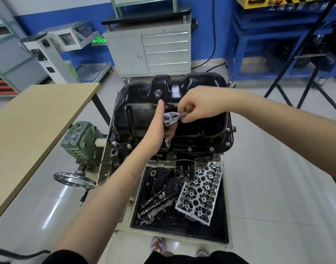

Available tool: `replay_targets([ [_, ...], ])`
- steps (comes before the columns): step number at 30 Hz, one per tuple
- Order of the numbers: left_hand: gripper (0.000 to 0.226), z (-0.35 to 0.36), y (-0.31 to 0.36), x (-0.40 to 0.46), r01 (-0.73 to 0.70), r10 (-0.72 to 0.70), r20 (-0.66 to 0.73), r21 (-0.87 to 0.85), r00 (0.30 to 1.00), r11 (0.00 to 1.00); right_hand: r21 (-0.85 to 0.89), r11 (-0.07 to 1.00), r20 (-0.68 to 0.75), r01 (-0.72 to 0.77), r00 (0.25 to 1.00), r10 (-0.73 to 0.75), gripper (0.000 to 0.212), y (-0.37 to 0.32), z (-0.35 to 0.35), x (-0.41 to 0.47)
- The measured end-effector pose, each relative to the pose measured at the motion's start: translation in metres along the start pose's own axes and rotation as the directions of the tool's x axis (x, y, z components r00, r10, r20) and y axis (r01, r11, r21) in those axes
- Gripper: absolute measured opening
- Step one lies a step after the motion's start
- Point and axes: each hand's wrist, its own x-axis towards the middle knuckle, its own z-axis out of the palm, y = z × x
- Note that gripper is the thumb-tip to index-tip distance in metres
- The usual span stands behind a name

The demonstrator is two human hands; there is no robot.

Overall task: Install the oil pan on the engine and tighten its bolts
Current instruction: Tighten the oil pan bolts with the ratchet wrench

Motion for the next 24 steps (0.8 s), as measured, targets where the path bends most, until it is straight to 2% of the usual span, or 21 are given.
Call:
replay_targets([
  [3, 0.075, 0.002, 0.0, 0.0, 0.015, -0.019, -0.059, -0.062, 0.998, 0.998, 0.175, 0.976, 0.23, -0.129, 0.969, 0.087, 0.021, -0.002, 0.01, 0.003],
  [5, 0.076, 0.004, -0.001, 0.003, 0.014, -0.019, -0.072, -0.066, 0.997, 0.998, 0.259, 0.943, 0.333, -0.21, 0.936, 0.116, 0.022, 0.002, 0.008, 0.005],
  [8, 0.078, 0.005, -0.002, 0.006, 0.01, -0.016, -0.066, -0.09, 0.998, 0.996, 0.429, 0.865, 0.44, -0.261, 0.897, 0.053, 0.022, 0.005, 0.003, 0.003],
  [10, 0.08, 0.004, -0.003, 0.008, 0.002, -0.01, -0.078, -0.101, 0.997, 0.995, 0.583, 0.756, 0.451, -0.297, 0.893, 0.003, 0.022, 0.002, 0.009, -0.002],
  [13, 0.083, 0.004, -0.004, 0.014, 0.001, -0.01, -0.106, -0.092, 0.994, 0.996, 0.807, 0.506, 0.325, -0.303, 0.945, 0.047, 0.024, -0.01, 0.029, -0.016],
  [15, 0.083, 0.007, -0.006, 0.017, -0.016, 0.001, -0.12, -0.124, 0.993, 0.992, 0.929, 0.243, 0.252, -0.277, 0.959, 0.131, 0.025, -0.027, 0.047, -0.026],
  [17, 0.083, 0.008, -0.008, 0.019, -0.025, 0.0, -0.124, -0.197, 0.992, 0.98, 0.981, -0.037, 0.193, -0.19, 0.958, 0.211, 0.025, -0.052, 0.068, -0.032],
  [19, 0.084, 0.006, -0.009, 0.02, -0.02, -0.008, -0.104, -0.264, 0.995, 0.964, 0.974, -0.21, 0.145, -0.086, 0.946, 0.288, 0.026, -0.074, 0.083, -0.03],
  [21, 0.085, 0.001, -0.009, 0.02, -0.025, -0.004, -0.095, -0.306, 0.996, 0.952, 0.964, -0.258, 0.143, -0.063, 0.942, 0.304, 0.025, -0.085, 0.086, -0.024],
  [22, 0.085, -0.001, -0.009, 0.021, -0.029, -0.001, -0.095, -0.315, 0.995, 0.949, 0.972, -0.217, 0.152, -0.09, 0.946, 0.288, 0.023, -0.085, 0.082, -0.022],
  [23, 0.084, -0.003, -0.008, 0.022, -0.03, -0.002, -0.104, -0.305, 0.995, 0.952, 0.984, -0.128, 0.158, -0.127, 0.95, 0.269, 0.02, -0.083, 0.077, -0.022],
  [24, 0.083, -0.004, -0.009, 0.023, -0.03, -0.005, -0.126, -0.277, 0.992, 0.96, 0.986, 0.008, 0.158, -0.166, 0.954, 0.256, 0.017, -0.078, 0.071, -0.022],
])
